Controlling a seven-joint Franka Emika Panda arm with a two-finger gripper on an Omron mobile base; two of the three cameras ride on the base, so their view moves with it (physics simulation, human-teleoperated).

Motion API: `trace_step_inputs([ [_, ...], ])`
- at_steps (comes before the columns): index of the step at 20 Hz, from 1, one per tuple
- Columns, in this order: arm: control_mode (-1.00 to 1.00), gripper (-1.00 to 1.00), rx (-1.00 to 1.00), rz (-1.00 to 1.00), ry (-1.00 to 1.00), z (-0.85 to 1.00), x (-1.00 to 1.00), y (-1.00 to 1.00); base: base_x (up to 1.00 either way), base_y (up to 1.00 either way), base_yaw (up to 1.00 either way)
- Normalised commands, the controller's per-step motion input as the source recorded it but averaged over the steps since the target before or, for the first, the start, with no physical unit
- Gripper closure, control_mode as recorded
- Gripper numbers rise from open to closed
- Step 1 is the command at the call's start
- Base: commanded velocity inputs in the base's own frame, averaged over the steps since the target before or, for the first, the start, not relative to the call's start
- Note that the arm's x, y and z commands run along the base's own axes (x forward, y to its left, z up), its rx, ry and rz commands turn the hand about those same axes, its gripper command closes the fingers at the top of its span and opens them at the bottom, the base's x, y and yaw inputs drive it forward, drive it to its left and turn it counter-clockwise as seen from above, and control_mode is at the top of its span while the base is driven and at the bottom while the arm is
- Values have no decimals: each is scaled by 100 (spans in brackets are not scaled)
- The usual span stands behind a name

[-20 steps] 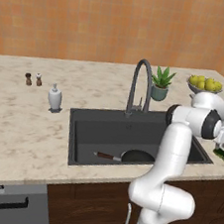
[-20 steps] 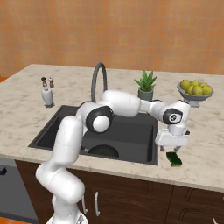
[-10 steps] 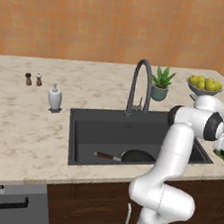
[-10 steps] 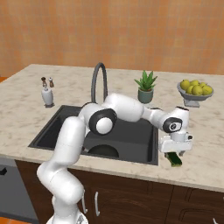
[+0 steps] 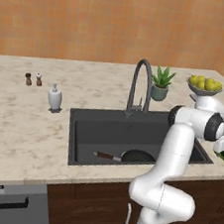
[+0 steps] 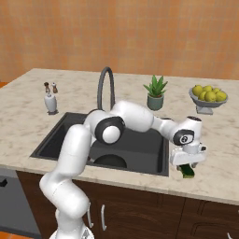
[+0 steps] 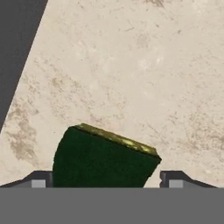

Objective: Pick the pan and sponge and place them into the sink. Then turn on the water.

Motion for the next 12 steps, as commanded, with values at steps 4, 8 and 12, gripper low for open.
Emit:
trace_step_inputs([
  [4, -100, -100, 0, 3, -16, -66, -50, 6, 0, 0, 0],
  [8, -100, 100, -5, 2, -4, -100, -43, 47, 0, 0, 0],
  [12, -100, 100, -5, 1, -2, -33, -9, 16, 0, 0, 0],
])
